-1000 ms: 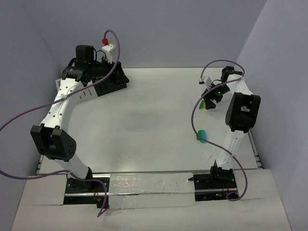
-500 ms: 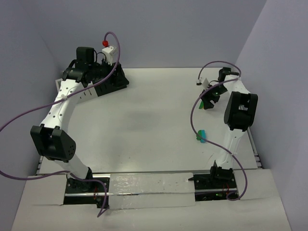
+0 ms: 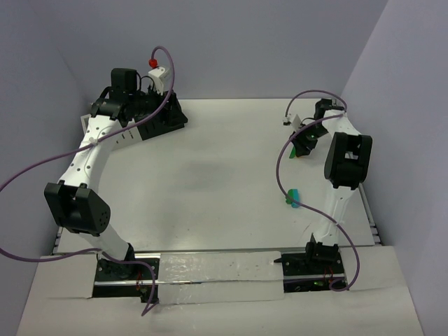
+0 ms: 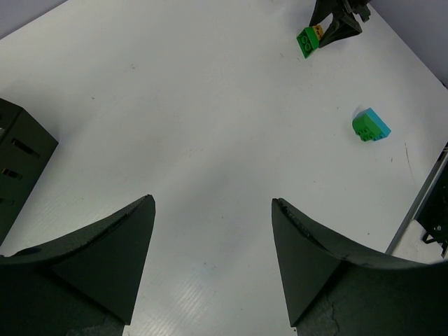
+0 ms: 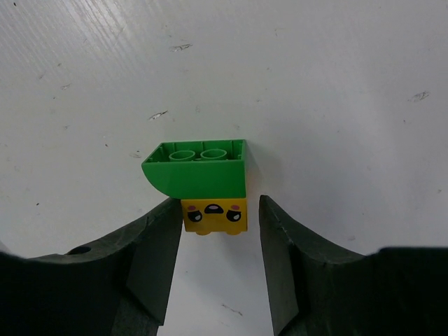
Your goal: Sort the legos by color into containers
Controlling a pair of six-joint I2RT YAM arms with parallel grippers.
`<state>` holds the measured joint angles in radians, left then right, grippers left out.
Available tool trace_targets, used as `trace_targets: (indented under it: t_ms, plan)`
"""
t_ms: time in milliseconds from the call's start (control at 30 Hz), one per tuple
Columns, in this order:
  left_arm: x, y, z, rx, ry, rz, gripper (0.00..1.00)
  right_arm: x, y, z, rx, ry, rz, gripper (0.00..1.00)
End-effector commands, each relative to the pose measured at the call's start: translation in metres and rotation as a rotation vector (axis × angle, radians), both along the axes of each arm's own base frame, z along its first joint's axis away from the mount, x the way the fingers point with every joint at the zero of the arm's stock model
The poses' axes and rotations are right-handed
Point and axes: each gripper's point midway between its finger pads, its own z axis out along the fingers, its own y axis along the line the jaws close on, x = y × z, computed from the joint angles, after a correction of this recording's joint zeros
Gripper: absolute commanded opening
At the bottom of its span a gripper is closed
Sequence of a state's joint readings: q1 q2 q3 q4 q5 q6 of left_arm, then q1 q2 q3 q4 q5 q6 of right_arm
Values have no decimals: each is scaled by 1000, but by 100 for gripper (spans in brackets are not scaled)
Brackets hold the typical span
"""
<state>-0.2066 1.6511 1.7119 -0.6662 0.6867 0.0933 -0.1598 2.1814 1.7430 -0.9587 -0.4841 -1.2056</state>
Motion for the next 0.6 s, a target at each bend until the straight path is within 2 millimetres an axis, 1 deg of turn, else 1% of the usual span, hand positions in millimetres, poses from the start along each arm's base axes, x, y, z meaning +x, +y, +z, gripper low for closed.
trace_targets:
  t_ms: [0,100,167,233,267,300,333,367,400,433,467,533,567]
  plan:
    - [-1,-1,20,-10,-63,-4,77,4,4,-6,-12,-4,18,53]
    - [0,0,20,-6,-62,-3,77,4,3,-7,-16,0,16,53]
    - [0,0,20,-8,-61,-2,77,4,3,-7,-17,-1,16,49]
    - [0,-1,18,-18,-50,4,75,2,5,-8,-16,1,17,36]
    - [-1,-1,19,-23,-48,8,75,1,5,-7,-14,-2,17,32]
    - [-1,-1,19,-30,-40,13,75,2,7,-4,-11,-9,18,27]
    - [-2,-2,17,-38,-26,24,74,0,9,-1,-4,-11,17,18]
    - [-3,-1,14,-44,-14,37,74,-3,11,0,2,-10,17,13]
    - [-5,1,13,-56,0,56,74,-3,15,10,14,-31,13,7]
    - [-9,3,12,-80,30,75,74,-3,18,23,23,-54,7,5]
    - [-15,6,11,-108,58,90,75,-5,23,29,36,-63,7,3]
    - [-18,19,11,-170,79,126,78,-5,38,60,79,-124,-3,2]
    - [-21,25,15,-205,88,150,80,-6,47,74,100,-153,-1,1]
